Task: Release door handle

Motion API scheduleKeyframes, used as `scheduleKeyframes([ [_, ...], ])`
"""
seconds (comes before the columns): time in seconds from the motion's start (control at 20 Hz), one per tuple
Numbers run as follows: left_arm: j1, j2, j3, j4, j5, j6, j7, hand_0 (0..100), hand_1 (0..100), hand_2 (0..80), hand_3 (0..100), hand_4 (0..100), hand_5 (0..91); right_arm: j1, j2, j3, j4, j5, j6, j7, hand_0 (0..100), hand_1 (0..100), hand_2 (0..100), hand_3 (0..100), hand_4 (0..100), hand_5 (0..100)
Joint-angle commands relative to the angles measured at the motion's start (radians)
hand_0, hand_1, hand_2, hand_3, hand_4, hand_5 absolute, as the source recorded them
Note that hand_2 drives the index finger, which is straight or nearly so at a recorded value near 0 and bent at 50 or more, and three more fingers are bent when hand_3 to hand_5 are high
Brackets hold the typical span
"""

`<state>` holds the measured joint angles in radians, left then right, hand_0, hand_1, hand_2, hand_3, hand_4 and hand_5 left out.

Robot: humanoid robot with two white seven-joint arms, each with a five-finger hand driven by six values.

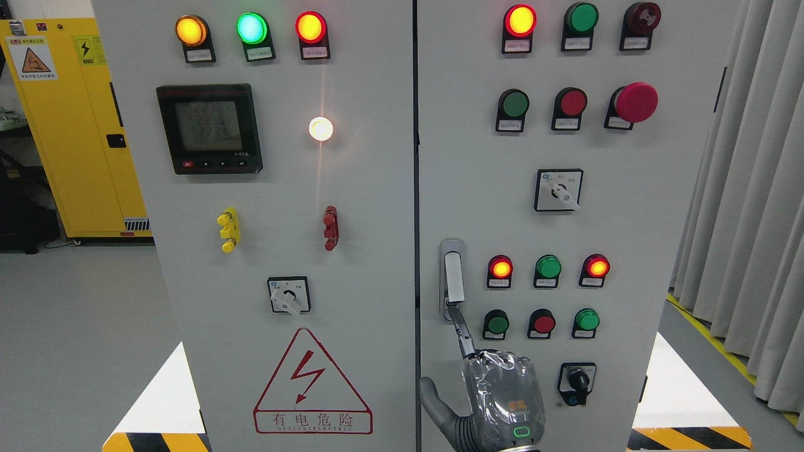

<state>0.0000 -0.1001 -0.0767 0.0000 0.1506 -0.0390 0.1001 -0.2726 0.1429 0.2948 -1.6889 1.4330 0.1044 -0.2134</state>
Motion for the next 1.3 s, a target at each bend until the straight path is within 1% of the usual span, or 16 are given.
scheduleKeyframes([
  [0.0, 0.021, 0.0, 0.0, -0.015, 0.001, 0.001, 0.0, 12, 56, 0.0, 0, 0, 0.0, 0.007, 0.0, -0.005, -0.044, 0.0, -0.009, -0.023, 39, 38, 39, 98, 96, 100],
  [0.15, 0.021, 0.0, 0.0, -0.015, 0.0, 0.001, 0.0, 12, 56, 0.0, 0, 0, 0.0, 0.015, 0.0, -0.012, -0.063, -0.002, -0.012, -0.023, 44, 40, 48, 97, 94, 100],
  [0.3, 0.021, -0.001, 0.0, -0.015, 0.0, 0.001, 0.0, 12, 56, 0.0, 0, 0, 0.0, 0.015, 0.0, -0.013, -0.068, -0.003, -0.012, -0.02, 57, 42, 57, 94, 93, 98],
  [0.35, 0.021, -0.001, 0.0, -0.015, 0.0, 0.001, 0.0, 12, 56, 0.0, 0, 0, 0.0, 0.015, 0.0, -0.013, -0.074, -0.003, -0.012, -0.017, 71, 42, 63, 97, 94, 97],
  [0.55, 0.021, 0.0, 0.0, -0.015, 0.0, 0.001, 0.0, 12, 56, 0.0, 0, 0, 0.0, 0.013, 0.0, -0.013, -0.074, -0.005, -0.012, -0.011, 68, 39, 75, 100, 98, 99],
  [0.6, 0.021, -0.001, 0.0, -0.015, 0.0, 0.001, 0.0, 12, 56, 0.0, 0, 0, 0.0, 0.013, 0.0, -0.013, -0.074, -0.005, -0.012, -0.011, 66, 39, 76, 100, 98, 99],
  [0.65, 0.021, 0.0, 0.0, -0.015, 0.0, 0.001, 0.0, 12, 56, 0.0, 0, 0, 0.0, 0.012, 0.0, -0.013, -0.074, -0.005, -0.012, -0.009, 58, 33, 84, 100, 100, 100],
  [0.7, 0.021, 0.0, 0.0, -0.015, 0.0, 0.001, 0.0, 12, 56, 0.0, 0, 0, 0.0, 0.012, 0.0, -0.013, -0.074, -0.005, -0.012, -0.009, 52, 32, 86, 100, 100, 100],
  [0.8, 0.021, 0.0, 0.0, -0.015, 0.001, 0.001, 0.0, 12, 56, 0.0, 0, 0, 0.0, 0.009, 0.0, -0.011, -0.072, -0.006, -0.012, -0.004, 53, 29, 88, 100, 100, 100],
  [0.85, 0.021, 0.0, 0.0, -0.015, 0.0, 0.001, 0.0, 12, 56, 0.0, 0, 0, 0.0, 0.009, 0.0, -0.011, -0.072, -0.006, -0.012, 0.009, 51, 22, 90, 100, 100, 100],
  [0.9, 0.021, 0.0, 0.0, -0.015, 0.0, 0.001, 0.0, 12, 56, 0.0, 0, 0, 0.0, 0.009, -0.002, -0.009, -0.072, -0.006, -0.012, 0.018, 51, 22, 90, 100, 100, 100],
  [0.95, 0.021, 0.0, 0.0, -0.015, 0.001, 0.001, 0.0, 12, 56, 0.0, 0, 0, 0.0, 0.006, -0.002, -0.009, -0.072, -0.006, -0.012, 0.023, 43, 21, 91, 100, 100, 100],
  [1.05, 0.021, 0.0, 0.0, -0.014, 0.0, 0.001, 0.0, 12, 56, 0.0, 0, 0, 0.0, -0.002, -0.002, -0.008, -0.071, -0.005, -0.011, 0.028, 40, 16, 91, 100, 100, 100],
  [1.1, 0.021, 0.0, 0.0, -0.015, 0.0, 0.001, 0.0, 12, 56, 0.0, 0, 0, 0.0, -0.013, -0.002, -0.005, -0.069, 0.0, -0.009, 0.028, 40, 16, 91, 100, 100, 100],
  [1.15, 0.021, -0.001, 0.0, -0.015, 0.0, 0.001, 0.0, 12, 56, 0.0, 0, 0, 0.0, -0.026, -0.002, -0.005, -0.066, 0.003, -0.006, 0.028, 36, 10, 93, 100, 100, 100],
  [1.25, 0.021, -0.001, 0.0, -0.015, 0.0, 0.001, 0.0, 12, 56, 0.0, 0, 0, 0.0, -0.06, -0.002, -0.005, -0.057, 0.01, 0.001, 0.028, 32, 11, 93, 100, 100, 100],
])
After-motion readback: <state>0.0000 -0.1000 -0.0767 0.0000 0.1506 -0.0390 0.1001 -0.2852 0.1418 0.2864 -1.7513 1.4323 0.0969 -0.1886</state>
